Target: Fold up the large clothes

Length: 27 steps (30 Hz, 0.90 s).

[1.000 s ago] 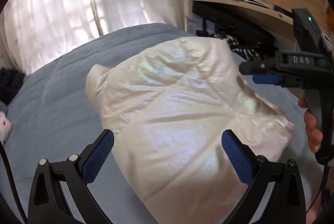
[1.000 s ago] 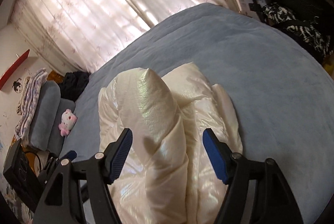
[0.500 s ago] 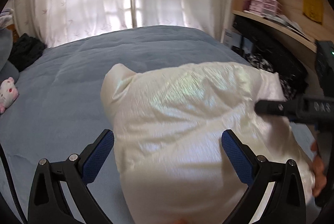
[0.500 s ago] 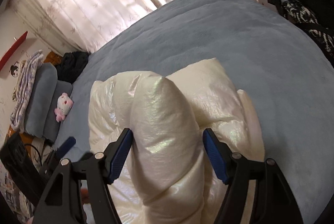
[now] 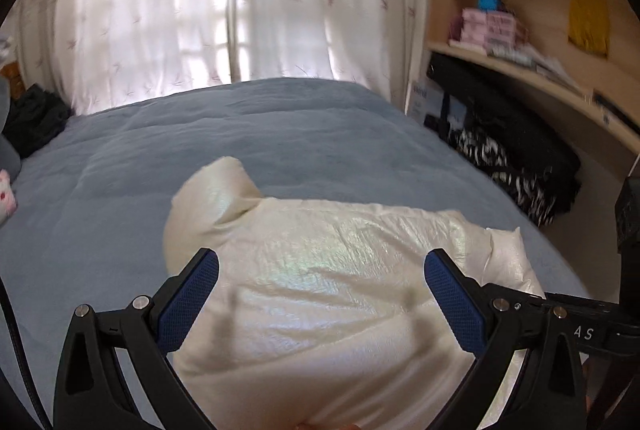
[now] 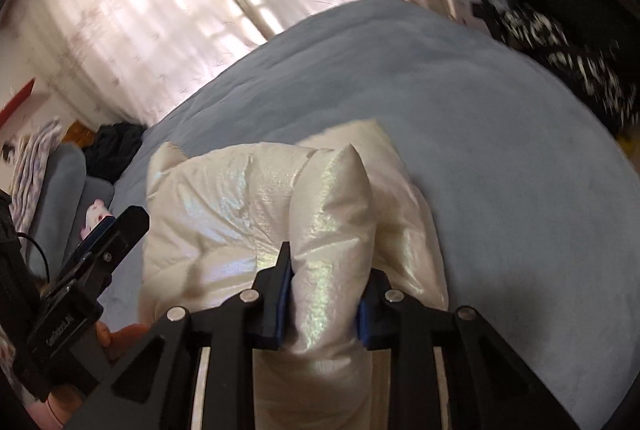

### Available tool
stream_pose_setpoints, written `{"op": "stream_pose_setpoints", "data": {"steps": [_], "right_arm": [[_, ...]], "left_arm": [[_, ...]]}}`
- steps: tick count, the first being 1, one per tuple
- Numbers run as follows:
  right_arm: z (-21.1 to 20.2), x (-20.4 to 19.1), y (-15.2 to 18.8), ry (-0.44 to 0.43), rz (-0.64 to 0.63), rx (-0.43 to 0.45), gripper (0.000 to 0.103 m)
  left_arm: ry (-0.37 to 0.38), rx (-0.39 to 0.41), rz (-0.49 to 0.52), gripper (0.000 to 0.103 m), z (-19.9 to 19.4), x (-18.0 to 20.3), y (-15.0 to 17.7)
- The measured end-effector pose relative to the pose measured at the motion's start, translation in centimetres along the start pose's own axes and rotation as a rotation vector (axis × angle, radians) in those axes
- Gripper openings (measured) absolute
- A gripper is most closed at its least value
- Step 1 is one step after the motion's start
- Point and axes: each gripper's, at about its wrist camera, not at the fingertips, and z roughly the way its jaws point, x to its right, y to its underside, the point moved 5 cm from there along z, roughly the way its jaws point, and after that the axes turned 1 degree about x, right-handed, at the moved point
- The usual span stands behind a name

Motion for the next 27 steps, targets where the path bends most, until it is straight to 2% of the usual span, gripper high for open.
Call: {"op": "stream_pose_setpoints", "data": {"steps": [5,16,27], "right_arm": [[1.4,2.3,1.3,-0.034,0.073,0.02,0.028],[4.0,2.8,2.7,-0.065,0.091,0.054,0.03],[5.8,3.9,2.9,-0.114,0.12,0.066,0.032]], "left_arm": [[-0.003,-0.134,0.082,0.102,3.7,2.3,1.8],[-0.027,-0.136,0.092,0.102,5.7,2.2,3.7],[0.0,-0.127,0.045,0.102,6.7,1.0,5.2]]}}
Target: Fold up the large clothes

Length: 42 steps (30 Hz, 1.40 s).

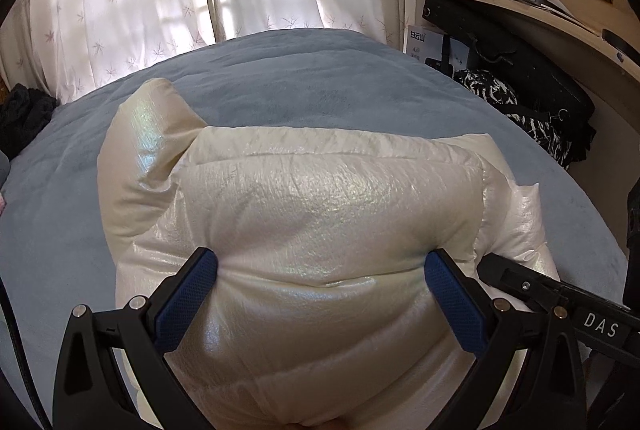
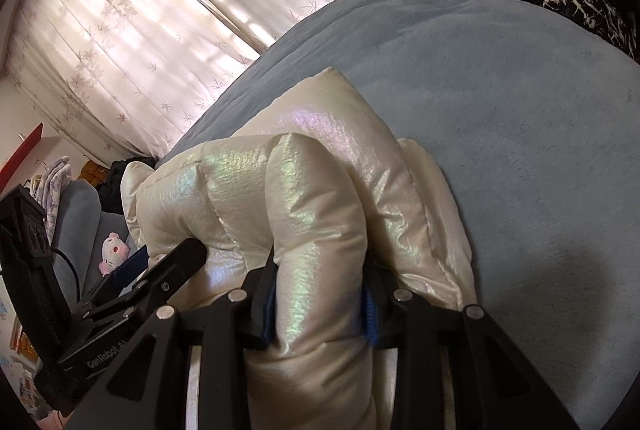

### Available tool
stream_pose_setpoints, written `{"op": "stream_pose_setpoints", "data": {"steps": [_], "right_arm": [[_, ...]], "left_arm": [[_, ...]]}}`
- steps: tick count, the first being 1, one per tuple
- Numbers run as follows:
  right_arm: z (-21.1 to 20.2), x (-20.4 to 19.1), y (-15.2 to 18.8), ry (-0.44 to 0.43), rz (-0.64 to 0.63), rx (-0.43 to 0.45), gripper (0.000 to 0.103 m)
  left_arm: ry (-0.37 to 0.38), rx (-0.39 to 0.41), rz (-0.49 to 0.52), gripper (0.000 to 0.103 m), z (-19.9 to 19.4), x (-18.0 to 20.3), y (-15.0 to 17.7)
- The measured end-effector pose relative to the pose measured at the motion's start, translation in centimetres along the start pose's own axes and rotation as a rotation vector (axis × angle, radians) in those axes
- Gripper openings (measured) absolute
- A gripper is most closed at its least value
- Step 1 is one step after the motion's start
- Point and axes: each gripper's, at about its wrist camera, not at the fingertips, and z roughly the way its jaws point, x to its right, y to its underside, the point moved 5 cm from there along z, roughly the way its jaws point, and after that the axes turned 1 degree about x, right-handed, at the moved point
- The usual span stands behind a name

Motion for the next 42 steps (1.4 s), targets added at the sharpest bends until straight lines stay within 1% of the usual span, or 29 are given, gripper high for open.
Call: {"op": "stream_pose_setpoints", "data": {"steps": [6,13,18,20,21,22,23,25,26,28,30,31,33,35,36,37,39,42], "right_arm": [[0.3,0.4,0.2,-0.012,0.005,0.006,0.032],[0.4,0.4,0.2,-0.001,0.002,-0.007,0.033],[0.3,-0.4,-0.3,0.044,-0.015,-0.075,0.033],[-0.1,-0.9,-0.5,0.086,-0.041,-0.097,0.035],[-0.4,-1.2,-0.5,0.114,-0.06,-0.1,0.037],[-0.8,-1.5,-0.6,0.148,-0.082,-0.103,0.047],[-1.3,-1.9,-0.7,0.198,-0.105,-0.102,0.051],[-2.3,-2.5,-0.8,0.268,-0.149,-0.101,0.059],[-2.7,-2.6,-0.8,0.284,-0.157,-0.103,0.062],[-3.5,-2.5,-1.0,0.312,-0.156,-0.119,0.074],[-4.6,-2.1,-1.2,0.342,-0.141,-0.125,0.082],[-5.0,-2.1,-1.2,0.349,-0.135,-0.124,0.084],[-6.2,-2.0,-1.2,0.345,-0.118,-0.13,0.085],[-7.6,-2.6,-1.4,0.322,-0.112,-0.125,0.092],[-8.1,-3.0,-1.4,0.309,-0.119,-0.117,0.1],[-8.9,-3.7,-1.6,0.29,-0.133,-0.104,0.103],[-10.1,-4.6,-1.8,0.262,-0.151,-0.084,0.103],[-11.1,-5.9,-2.2,0.214,-0.159,-0.085,0.103]], "left_arm": [[0.014,0.009,-0.015,0.102,0.5,-0.5,0.7],[0.019,0.012,-0.019,0.102,0.4,-0.7,0.9],[0.01,0.008,-0.001,0.102,0.2,-0.7,1.0],[0.0,-0.002,0.017,0.102,0.0,-0.4,0.9],[-0.007,-0.01,0.028,0.102,-0.1,-0.2,0.9],[-0.009,-0.016,0.035,0.102,-0.3,-0.1,0.8],[-0.009,-0.021,0.041,0.102,-0.7,-0.1,0.7],[-0.003,-0.055,0.051,0.102,-1.4,-0.1,0.8],[0.007,-0.074,0.055,0.102,-1.9,-0.1,0.9],[0.012,-0.104,0.073,0.102,-3.1,-0.3,1.0],[0.007,-0.115,0.078,0.102,-4.5,-0.8,1.3],[-0.006,-0.121,0.079,0.102,-5.2,-1.3,1.5],[-0.041,-0.142,0.081,0.102,-6.4,-2.4,1.9],[-0.037,-0.173,0.064,0.102,-7.4,-3.6,2.4],[-0.029,-0.195,0.038,0.102,-7.9,-4.3,2.8],[-0.001,-0.213,0.0,0.102,-8.4,-5.0,3.1],[0.053,-0.235,-0.067,0.102,-9.5,-6.2,3.5],[0.101,-0.22,-0.147,0.102,-10.7,-7.8,3.8]]}}
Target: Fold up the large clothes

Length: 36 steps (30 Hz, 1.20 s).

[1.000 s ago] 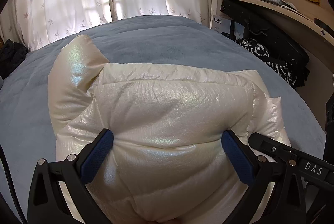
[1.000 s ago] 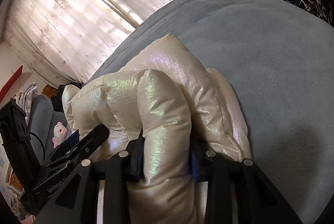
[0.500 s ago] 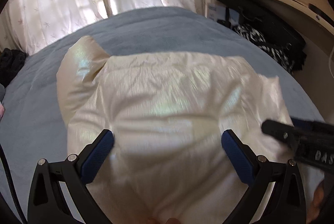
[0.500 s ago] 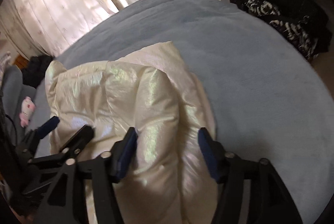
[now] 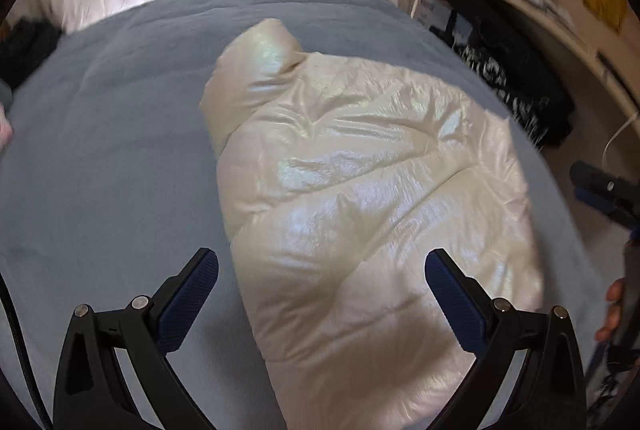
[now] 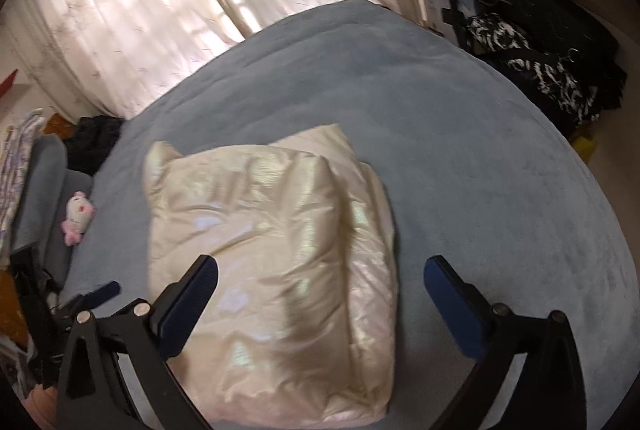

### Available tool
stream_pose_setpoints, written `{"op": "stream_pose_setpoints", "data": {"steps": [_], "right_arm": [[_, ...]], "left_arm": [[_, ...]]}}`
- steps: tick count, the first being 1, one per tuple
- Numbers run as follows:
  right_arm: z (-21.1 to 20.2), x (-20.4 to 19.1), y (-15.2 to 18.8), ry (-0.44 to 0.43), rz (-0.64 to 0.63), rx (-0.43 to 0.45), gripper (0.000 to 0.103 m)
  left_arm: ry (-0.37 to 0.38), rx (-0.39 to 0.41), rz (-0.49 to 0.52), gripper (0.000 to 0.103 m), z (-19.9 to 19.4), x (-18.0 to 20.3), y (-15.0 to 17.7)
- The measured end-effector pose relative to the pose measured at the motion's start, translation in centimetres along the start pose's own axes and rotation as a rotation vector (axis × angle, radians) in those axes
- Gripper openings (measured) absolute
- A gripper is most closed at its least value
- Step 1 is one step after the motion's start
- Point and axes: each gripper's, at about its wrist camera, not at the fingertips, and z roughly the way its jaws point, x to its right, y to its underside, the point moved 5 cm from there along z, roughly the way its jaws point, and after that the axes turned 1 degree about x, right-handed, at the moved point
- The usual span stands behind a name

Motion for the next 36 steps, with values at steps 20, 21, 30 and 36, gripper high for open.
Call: {"op": "stream_pose_setpoints", "data": {"steps": [20,21,30,36], "right_arm": [[11.6,5.0,5.6,-0.254,0.274,-0.401,0.103],[12.2,5.3,6.1,-0.289,0.308,-0.423,0.103],[13.9,4.9,7.4,-0.474,0.403,-0.434,0.103],[13.9,2.4,7.7,-0.525,0.4,-0.354,0.097]], "left_arm": [[0.261,-0.163,-0.349,0.103,9.7,-4.0,4.3],[0.29,-0.178,-0.369,0.103,10.1,-4.2,4.5],[0.461,-0.246,-0.497,0.103,12.2,-5.6,5.4],[0.495,-0.225,-0.557,0.103,12.1,-6.7,6.0]]}}
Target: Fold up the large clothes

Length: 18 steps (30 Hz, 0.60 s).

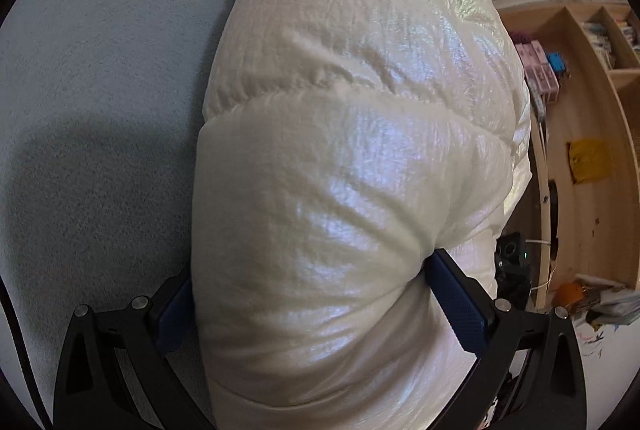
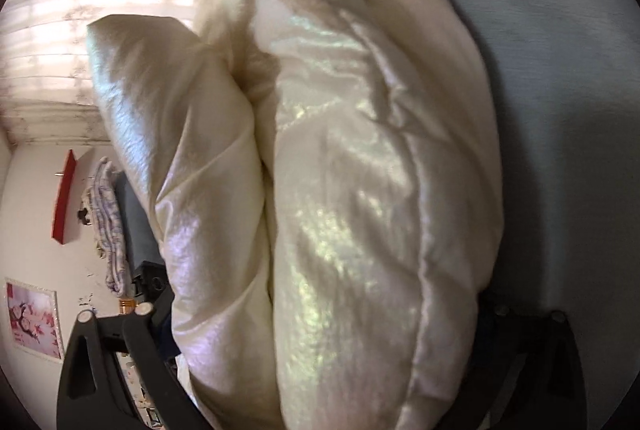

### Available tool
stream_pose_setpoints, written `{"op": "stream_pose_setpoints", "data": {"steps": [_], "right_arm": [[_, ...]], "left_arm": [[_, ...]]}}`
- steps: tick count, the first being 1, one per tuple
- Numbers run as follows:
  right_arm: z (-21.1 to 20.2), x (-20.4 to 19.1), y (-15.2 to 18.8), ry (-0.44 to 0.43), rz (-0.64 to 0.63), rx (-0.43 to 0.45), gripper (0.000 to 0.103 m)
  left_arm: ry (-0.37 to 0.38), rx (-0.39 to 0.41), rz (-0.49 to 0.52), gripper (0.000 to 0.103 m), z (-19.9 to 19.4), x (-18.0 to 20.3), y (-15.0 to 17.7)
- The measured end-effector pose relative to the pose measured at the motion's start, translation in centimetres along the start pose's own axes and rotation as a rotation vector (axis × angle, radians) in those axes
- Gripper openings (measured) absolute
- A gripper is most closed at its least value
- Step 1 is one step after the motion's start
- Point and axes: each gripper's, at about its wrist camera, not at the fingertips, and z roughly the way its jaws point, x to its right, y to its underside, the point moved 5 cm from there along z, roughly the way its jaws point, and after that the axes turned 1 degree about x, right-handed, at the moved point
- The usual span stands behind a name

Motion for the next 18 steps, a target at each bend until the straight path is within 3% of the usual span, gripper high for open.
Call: {"op": "stream_pose_setpoints", "data": {"steps": [3,6,11,18], "right_arm": [[-0.2,-1.6,1.2,-0.08,-0.035,0.019,0.073],[-1.1,-3.4,2.9,-0.135,-0.09,0.049,0.064],[-1.7,-8.1,5.2,-0.183,-0.183,0.086,0.063],[1.0,-16.9,6.0,-0.223,-0.285,0.074,0.063]], "left_arm": [[-0.045,0.07,0.088,0.098,-1.1,1.0,0.1],[-0.069,0.121,0.186,0.093,-3.1,2.4,0.2],[-0.05,0.186,0.218,0.092,-6.6,3.3,0.4],[-0.045,0.29,0.231,0.092,-16.2,3.4,-2.2]]}}
